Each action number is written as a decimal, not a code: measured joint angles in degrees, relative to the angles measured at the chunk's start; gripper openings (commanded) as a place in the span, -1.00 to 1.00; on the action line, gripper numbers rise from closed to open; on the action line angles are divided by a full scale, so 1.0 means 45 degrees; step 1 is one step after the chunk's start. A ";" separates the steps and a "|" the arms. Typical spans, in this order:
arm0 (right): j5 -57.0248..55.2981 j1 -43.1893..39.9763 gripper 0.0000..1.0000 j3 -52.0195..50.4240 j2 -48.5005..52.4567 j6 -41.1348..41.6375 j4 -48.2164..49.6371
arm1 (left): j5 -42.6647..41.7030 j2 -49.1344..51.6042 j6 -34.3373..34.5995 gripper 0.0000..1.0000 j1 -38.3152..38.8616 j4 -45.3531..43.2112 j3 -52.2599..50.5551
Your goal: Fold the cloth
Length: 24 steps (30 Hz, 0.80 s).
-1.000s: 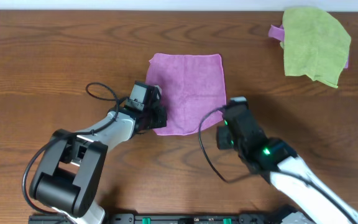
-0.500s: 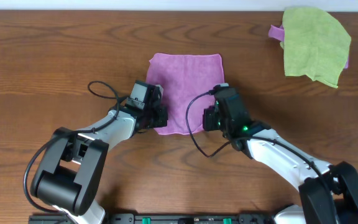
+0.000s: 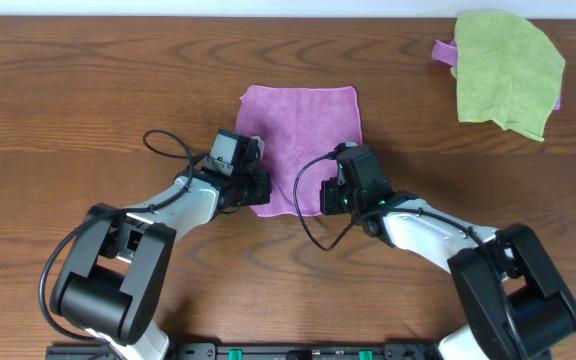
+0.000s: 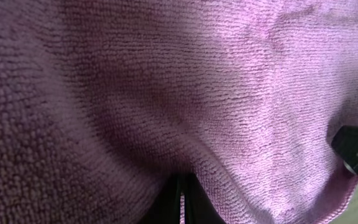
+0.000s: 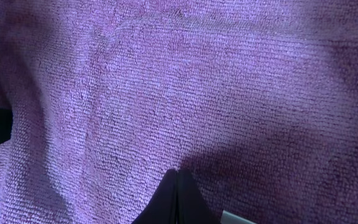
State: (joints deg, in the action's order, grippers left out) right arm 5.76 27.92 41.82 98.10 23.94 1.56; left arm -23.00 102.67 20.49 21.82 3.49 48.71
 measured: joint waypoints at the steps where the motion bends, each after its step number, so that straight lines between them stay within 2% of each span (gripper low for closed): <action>1: 0.0019 0.0000 -0.97 0.0000 0.0000 0.0005 -0.0053 | 0.0005 0.0005 0.0000 -0.88 0.0010 0.0000 0.0015; 12: 0.0301 0.0019 -0.97 0.0350 -0.0112 0.0097 -0.1991 | 0.0476 0.0238 -0.0243 -0.88 0.0034 -0.0340 0.0306; 24: 0.0350 0.0685 -0.98 0.0471 -0.0384 0.0291 -0.3186 | 0.0928 0.0248 -0.0282 -0.88 0.0034 -0.1700 0.0330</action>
State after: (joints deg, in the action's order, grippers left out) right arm 7.33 31.00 43.94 96.38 25.26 -12.78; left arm -18.83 103.79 19.22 21.98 -4.16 50.19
